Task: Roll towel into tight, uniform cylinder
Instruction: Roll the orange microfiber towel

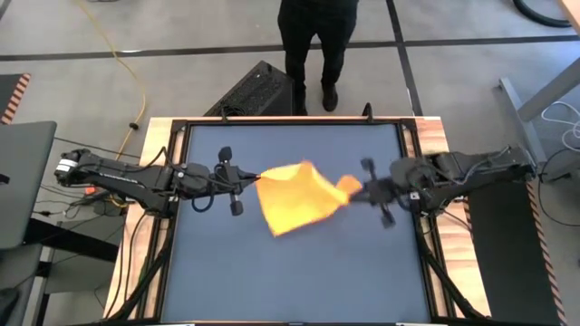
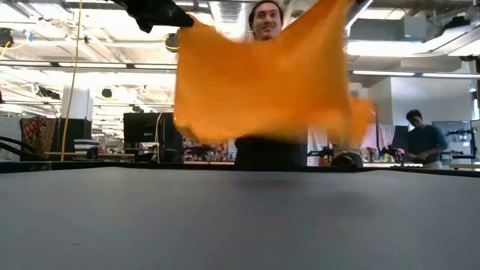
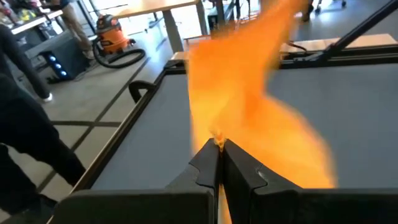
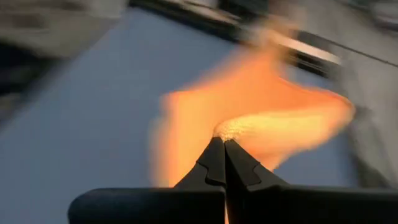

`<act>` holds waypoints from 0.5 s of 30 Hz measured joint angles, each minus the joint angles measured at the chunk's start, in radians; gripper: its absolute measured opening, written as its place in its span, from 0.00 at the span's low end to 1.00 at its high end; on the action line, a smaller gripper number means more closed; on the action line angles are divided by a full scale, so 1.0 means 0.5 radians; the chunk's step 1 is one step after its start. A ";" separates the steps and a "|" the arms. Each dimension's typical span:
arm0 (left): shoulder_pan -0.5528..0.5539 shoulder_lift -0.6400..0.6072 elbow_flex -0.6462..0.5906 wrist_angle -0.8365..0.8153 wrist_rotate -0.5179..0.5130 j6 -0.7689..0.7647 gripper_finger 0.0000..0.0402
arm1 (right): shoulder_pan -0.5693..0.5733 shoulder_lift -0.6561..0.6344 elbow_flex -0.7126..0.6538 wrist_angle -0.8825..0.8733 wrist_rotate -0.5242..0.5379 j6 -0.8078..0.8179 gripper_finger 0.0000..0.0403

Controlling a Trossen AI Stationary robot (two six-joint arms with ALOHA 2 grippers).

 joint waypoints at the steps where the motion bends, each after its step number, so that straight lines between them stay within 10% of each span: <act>1: 0.002 0.001 0.000 -0.006 0.009 -0.001 0.00 | 0.010 -0.002 -0.001 -0.019 -0.094 -0.003 0.02; 10: 0.008 0.000 0.000 -0.009 0.225 -0.052 0.00 | -0.028 -0.005 0.000 -0.058 0.319 0.093 0.03; 15: 0.009 -0.004 0.000 0.068 1.049 -0.033 0.00 | 0.020 -0.006 -0.001 -0.053 0.014 -0.030 0.03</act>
